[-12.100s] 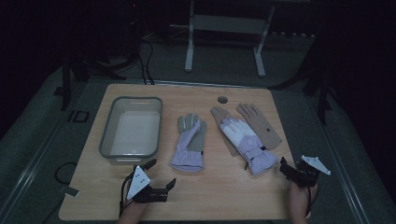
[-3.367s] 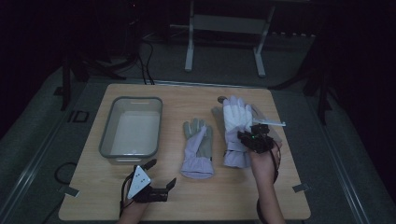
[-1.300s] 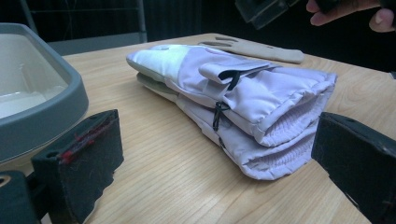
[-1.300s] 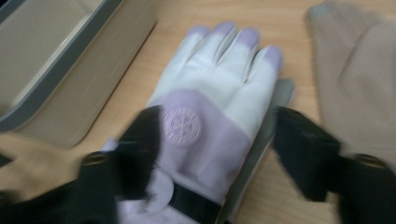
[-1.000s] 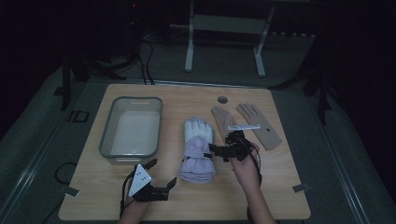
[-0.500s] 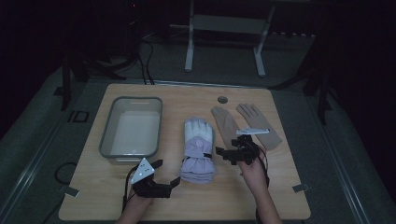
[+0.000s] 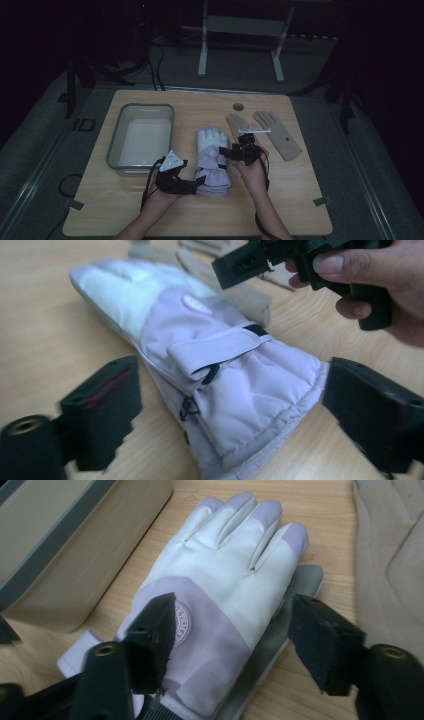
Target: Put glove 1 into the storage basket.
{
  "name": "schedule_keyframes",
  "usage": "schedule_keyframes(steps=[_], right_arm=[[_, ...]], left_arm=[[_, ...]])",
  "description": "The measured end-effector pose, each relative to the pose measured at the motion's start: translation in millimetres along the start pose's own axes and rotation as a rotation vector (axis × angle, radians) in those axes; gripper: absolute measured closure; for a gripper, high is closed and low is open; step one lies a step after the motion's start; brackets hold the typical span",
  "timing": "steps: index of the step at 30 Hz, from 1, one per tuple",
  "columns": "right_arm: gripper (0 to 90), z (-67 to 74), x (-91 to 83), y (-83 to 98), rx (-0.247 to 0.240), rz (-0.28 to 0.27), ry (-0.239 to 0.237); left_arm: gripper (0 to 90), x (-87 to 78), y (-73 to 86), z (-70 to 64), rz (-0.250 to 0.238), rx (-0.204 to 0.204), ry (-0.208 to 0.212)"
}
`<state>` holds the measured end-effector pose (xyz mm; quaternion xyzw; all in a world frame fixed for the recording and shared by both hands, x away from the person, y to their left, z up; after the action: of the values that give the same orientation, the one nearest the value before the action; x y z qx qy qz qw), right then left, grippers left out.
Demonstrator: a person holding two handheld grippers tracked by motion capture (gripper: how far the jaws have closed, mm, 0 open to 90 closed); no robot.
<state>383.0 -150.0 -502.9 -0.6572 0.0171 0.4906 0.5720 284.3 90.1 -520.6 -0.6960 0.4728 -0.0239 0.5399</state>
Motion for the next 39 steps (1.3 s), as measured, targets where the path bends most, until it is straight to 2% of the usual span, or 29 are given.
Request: schedule_keyframes(steps=[1,4,7,8,11,15,18,19,20,21,22,23,24,25,26,27,29,31,33,39], right_arm=[[40.2,-0.8,2.1,1.6,0.009,0.003,-0.003],[38.9,-1.7,7.9,9.0,0.044,0.010,-0.020],[38.1,0.2,15.2,19.2,0.038,0.062,-0.016],[36.6,-0.2,18.0,23.0,0.043,0.079,-0.013],[30.1,-4.3,29.3,34.0,0.073,0.138,-0.029],[30.5,-7.1,32.6,35.6,0.086,0.151,-0.048],[35.8,-10.4,35.5,37.8,0.121,0.155,-0.084],[41.9,-10.9,35.8,38.2,0.126,0.152,-0.107],[43.9,-11.0,36.4,38.4,0.129,0.150,-0.132],[48.9,-10.8,37.0,38.3,0.127,0.154,-0.140],[52.4,-10.8,37.3,38.0,0.124,0.155,-0.152],[56.3,-10.0,37.1,37.1,0.126,0.162,-0.157],[58.9,-9.0,36.9,36.2,0.120,0.167,-0.157],[65.2,-4.9,35.8,33.2,0.082,0.179,-0.137],[65.2,-4.9,35.8,33.2,0.082,0.179,-0.137],[69.2,-1.1,35.1,31.8,0.054,0.180,-0.119],[73.4,2.7,33.8,30.5,0.038,0.175,-0.099],[74.6,3.9,33.1,29.9,0.031,0.170,-0.092],[76.8,5.3,29.6,28.5,0.037,0.149,-0.098],[77.2,9.8,21.7,22.5,0.032,0.114,-0.097]], left_arm=[[12.2,4.3,0.2,0.5,0.012,-0.007,-0.025],[14.7,13.1,4.6,5.7,0.049,-0.047,-0.037],[14.7,20.8,12.2,8.3,0.093,-0.052,-0.056],[14.7,23.3,14.7,9.2,0.109,-0.070,-0.052],[14.8,27.7,18.4,10.3,0.148,-0.077,-0.058],[14.8,34.3,23.3,14.2,0.195,-0.096,-0.068],[15.5,36.7,26.8,17.2,0.206,-0.106,-0.065],[17.4,37.8,28.2,18.7,0.214,-0.115,-0.044],[21.4,38.2,28.9,19.8,0.219,-0.122,-0.033],[23.7,38.5,29.3,20.2,0.221,-0.126,-0.026],[28.8,38.5,29.4,20.7,0.231,-0.130,0.004],[34.5,38.7,29.3,20.4,0.235,-0.126,0.006],[35.9,38.7,28.8,19.9,0.242,-0.120,0.008],[45.2,38.7,28.1,20.0,0.256,-0.116,0.014],[45.2,38.8,27.7,20.0,0.261,-0.116,0.016],[55.1,38.7,27.2,19.0,0.264,-0.108,0.014],[62.0,37.5,26.1,17.3,0.265,-0.082,0.002],[64.4,36.2,25.7,14.6,0.261,-0.057,-0.013],[69.2,34.6,25.1,13.1,0.255,-0.056,-0.018],[70.4,26.4,17.1,8.6,0.240,-0.033,-0.028]])
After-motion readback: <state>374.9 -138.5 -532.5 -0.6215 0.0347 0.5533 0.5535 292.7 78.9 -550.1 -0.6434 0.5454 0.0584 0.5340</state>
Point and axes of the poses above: each handheld gripper's, and its own axes: x roughly forward along the jaws, y roughly out of its underside, z roughly to its left, the point moved 1 cm from there along x, roughly forward along the jaws, and after that the axes turned 12 degrees about -x, right-handed, at the moved point
